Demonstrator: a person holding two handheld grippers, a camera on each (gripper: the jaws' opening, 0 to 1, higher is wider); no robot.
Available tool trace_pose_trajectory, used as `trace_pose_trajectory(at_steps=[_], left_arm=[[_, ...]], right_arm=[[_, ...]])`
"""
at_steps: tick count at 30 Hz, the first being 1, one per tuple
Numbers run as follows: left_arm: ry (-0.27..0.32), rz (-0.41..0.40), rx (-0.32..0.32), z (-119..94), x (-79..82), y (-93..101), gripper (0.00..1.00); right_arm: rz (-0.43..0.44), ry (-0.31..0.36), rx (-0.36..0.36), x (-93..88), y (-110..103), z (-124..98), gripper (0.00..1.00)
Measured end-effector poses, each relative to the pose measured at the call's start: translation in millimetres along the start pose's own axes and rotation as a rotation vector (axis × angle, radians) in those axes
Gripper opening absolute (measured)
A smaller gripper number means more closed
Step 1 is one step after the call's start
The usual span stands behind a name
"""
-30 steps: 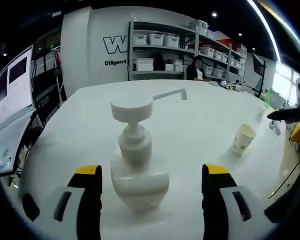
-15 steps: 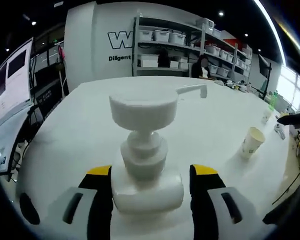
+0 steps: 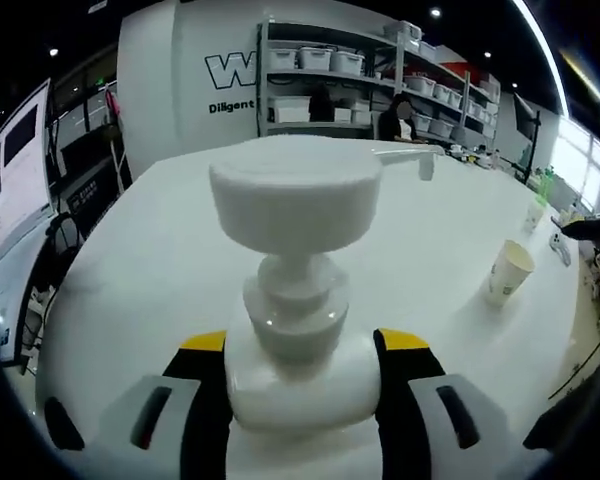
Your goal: Hold the bottle steady, press the pump all the way down and release, and repeat the specified number of times to dispense into the cup
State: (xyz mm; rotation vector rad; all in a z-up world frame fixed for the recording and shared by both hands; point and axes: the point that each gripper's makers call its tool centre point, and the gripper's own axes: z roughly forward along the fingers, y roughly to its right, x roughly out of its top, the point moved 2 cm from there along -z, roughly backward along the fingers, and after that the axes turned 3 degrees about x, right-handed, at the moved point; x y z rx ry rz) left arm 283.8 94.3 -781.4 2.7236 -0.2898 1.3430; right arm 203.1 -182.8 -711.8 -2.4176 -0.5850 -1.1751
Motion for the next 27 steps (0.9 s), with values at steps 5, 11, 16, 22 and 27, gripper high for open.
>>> trace_pose_trajectory(at_steps=[5,11,16,22,27], left_arm=[[-0.004,0.014,-0.026,4.3,3.5,5.8,0.53],[-0.015,-0.003,-0.052,9.0,8.1,17.6,0.52],[-0.022,-0.001,-0.078,12.5,11.7,31.5,0.51],[-0.015,-0.014,-0.133,19.5,18.9,52.9,0.50],[-0.022,0.005,-0.160,25.1,23.3,67.1,0.50]], right_arm=[[-0.013,0.008,0.001,4.4,0.5,-1.2,0.90],[-0.013,0.015,0.002,8.2,0.8,-3.4,0.90],[-0.012,0.004,-0.002,9.1,1.2,-3.9,0.89],[-0.022,0.028,-0.003,14.6,-0.3,-7.1,0.87],[-0.026,0.024,-0.003,17.4,-0.9,-5.7,0.87]])
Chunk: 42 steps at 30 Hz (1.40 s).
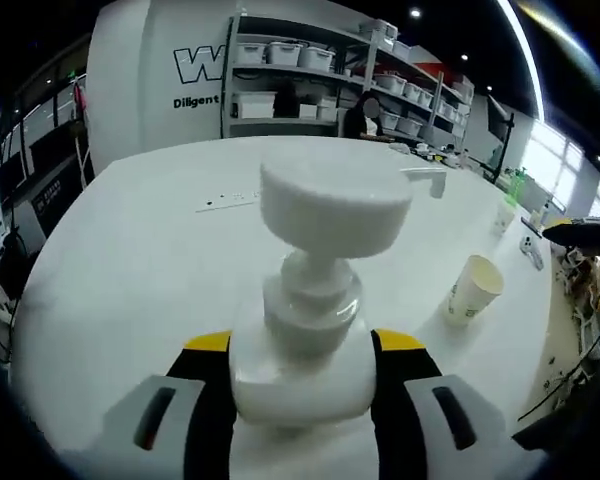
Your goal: Hold the bottle steady, press the pump all the way down and release, and repeat the specified number of times to dispense into the cup
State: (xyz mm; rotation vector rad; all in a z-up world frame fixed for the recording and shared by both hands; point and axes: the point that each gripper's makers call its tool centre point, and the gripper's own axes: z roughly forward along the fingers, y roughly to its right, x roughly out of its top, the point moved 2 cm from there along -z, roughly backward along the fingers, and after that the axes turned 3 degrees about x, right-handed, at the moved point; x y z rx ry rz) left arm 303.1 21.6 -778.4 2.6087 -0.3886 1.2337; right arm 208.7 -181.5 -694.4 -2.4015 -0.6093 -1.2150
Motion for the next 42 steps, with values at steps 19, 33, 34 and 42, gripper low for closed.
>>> trace_pose_trajectory(at_steps=[19,33,34,42], left_arm=[[-0.044,0.145,-0.131,23.0,9.3,57.4,0.49],[-0.052,0.195,-0.173,36.7,17.5,86.4,0.49],[-0.054,0.198,-0.175,37.7,18.1,88.8,0.49],[-0.064,0.231,-0.204,44.1,21.8,106.2,0.49]], right_arm=[[0.052,0.037,-0.052,-0.5,12.0,-7.9,0.86],[0.081,0.050,-0.085,-4.2,21.9,-17.6,0.86],[0.081,0.049,-0.085,-4.1,22.4,-17.8,0.86],[0.077,0.040,-0.078,-3.4,26.6,-17.4,0.85]])
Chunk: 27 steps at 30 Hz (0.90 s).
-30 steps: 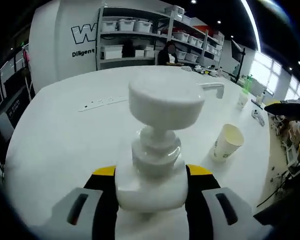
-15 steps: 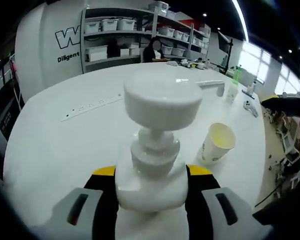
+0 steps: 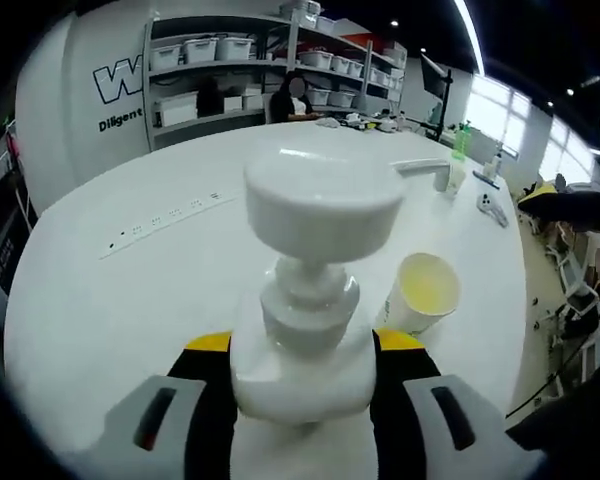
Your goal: Hold the bottle steady, press the pump all the way down and release, and repeat the specified number of times to dispense into the cup
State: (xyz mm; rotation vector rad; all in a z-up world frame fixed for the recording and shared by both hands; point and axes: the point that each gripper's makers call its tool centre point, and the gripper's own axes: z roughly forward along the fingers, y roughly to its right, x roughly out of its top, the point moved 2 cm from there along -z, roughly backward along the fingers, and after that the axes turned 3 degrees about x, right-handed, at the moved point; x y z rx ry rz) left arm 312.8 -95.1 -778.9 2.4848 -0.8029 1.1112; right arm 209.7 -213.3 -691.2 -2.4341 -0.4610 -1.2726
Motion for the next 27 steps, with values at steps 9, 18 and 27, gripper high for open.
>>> trace_pose_trajectory(at_steps=[9,18,27], left_arm=[[-0.006,0.019,-0.027,7.5,4.9,14.8,0.49],[-0.006,0.043,-0.057,13.6,8.9,27.0,0.50],[-0.025,0.107,-0.089,16.8,1.5,34.8,0.49]], right_arm=[[0.009,0.009,0.015,5.7,6.3,1.3,0.85],[0.002,0.009,0.039,9.8,4.3,8.0,0.85],[-0.034,0.018,0.069,24.9,5.9,14.2,0.81]])
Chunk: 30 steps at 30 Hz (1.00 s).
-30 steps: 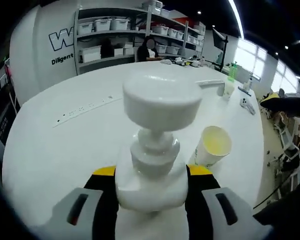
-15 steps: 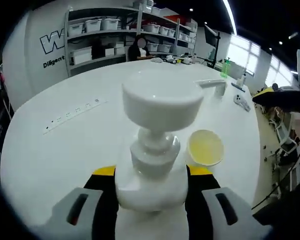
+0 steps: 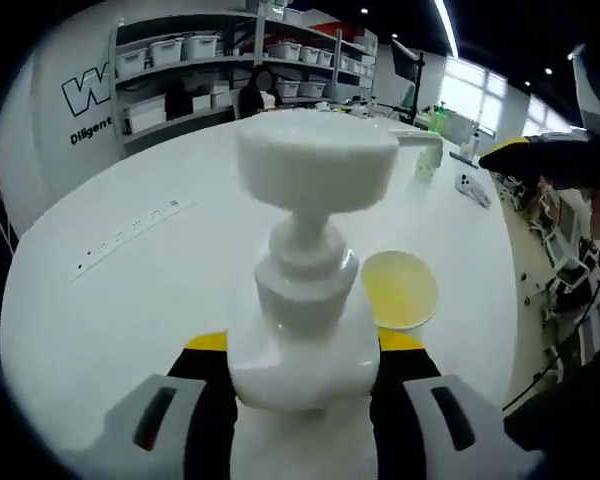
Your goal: Hold the bottle steady, press the pump all the way down and release, and repeat the specified number of times to dispense into the cup
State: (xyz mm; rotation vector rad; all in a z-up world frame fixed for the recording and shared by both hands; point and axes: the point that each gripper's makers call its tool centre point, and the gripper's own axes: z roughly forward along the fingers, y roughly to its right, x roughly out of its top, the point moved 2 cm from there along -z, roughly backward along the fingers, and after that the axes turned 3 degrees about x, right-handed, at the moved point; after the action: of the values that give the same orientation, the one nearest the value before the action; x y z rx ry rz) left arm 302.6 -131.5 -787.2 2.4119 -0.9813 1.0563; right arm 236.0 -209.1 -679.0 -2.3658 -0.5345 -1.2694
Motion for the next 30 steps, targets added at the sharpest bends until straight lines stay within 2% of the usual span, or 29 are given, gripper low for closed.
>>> trace_pose_trajectory(at_steps=[7,10,12,14,15,18,21,26,30], left_arm=[[0.010,0.046,-0.012,-2.0,-2.0,5.5,0.48],[0.054,0.012,-0.029,-8.1,3.2,4.6,0.47],[0.072,0.055,-0.032,-11.4,6.4,4.3,0.47],[0.082,0.066,-0.033,-12.9,8.8,4.2,0.46],[0.104,0.068,-0.036,-16.7,14.5,4.5,0.46],[0.126,0.104,-0.033,-18.4,19.9,4.4,0.45],[0.134,0.124,-0.043,-17.3,20.3,3.5,0.45],[0.147,0.135,-0.058,-17.1,21.7,3.3,0.44],[0.152,0.149,-0.067,-17.1,22.2,3.4,0.44]], right_arm=[[-0.065,-0.018,0.037,13.8,-3.4,6.2,0.80],[-0.090,-0.030,0.042,17.9,-2.0,8.0,0.80],[-0.102,-0.029,0.054,22.1,-1.2,9.7,0.78],[-0.109,-0.031,0.066,23.8,-2.1,10.3,0.74],[-0.144,-0.037,0.094,28.5,-4.7,11.9,0.72],[-0.188,-0.049,0.112,34.7,-7.0,15.7,0.69],[-0.266,-0.084,0.144,37.9,-10.5,21.6,0.62],[-0.297,-0.107,0.182,42.9,-16.6,28.3,0.54],[-0.371,-0.144,0.214,46.9,-20.9,34.2,0.42]])
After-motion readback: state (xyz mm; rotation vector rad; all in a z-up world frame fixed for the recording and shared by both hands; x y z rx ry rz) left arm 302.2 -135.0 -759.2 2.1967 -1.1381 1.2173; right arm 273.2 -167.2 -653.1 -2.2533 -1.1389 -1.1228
